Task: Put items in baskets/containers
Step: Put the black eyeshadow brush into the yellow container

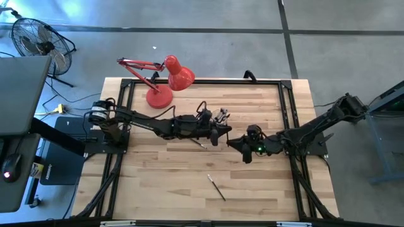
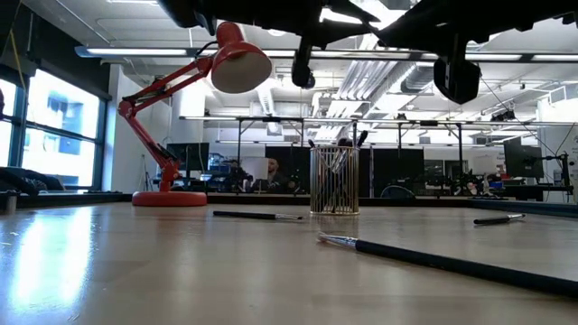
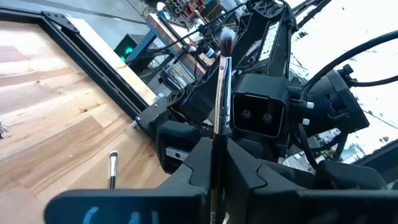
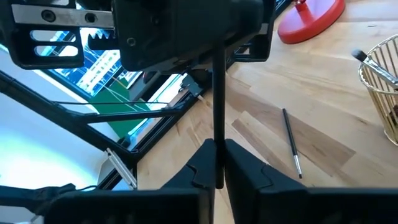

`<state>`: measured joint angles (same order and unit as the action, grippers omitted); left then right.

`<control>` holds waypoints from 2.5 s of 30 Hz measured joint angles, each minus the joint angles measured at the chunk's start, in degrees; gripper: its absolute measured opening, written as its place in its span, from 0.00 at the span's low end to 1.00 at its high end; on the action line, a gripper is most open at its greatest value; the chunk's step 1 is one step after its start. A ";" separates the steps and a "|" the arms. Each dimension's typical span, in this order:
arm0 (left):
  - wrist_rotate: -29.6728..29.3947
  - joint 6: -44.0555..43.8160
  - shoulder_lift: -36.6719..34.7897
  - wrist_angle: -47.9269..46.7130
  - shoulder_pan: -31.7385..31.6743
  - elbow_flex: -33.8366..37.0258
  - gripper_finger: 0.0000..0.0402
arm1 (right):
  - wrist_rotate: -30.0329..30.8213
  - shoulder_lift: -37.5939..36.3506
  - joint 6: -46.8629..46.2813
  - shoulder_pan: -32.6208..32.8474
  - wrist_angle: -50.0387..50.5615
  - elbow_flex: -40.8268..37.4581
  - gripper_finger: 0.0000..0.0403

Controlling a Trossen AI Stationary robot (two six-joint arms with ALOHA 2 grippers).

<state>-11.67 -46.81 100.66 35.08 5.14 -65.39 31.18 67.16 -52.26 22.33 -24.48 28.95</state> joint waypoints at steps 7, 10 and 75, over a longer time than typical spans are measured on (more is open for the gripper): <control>1.10 0.22 0.00 -1.45 -1.63 -0.02 0.03 | 0.36 0.02 0.07 -0.09 1.41 -0.07 0.22; 5.41 0.22 -0.02 -3.18 -3.44 -0.04 0.03 | 0.16 0.04 -0.34 -0.07 3.36 -0.13 0.29; -1.27 39.00 9.52 -4.99 -16.02 -0.15 0.48 | 13.10 0.04 -3.00 -4.25 9.67 -0.13 0.37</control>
<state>-12.94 -7.81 110.18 30.10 -10.88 -65.54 44.28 67.20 -55.26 18.08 -14.81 28.82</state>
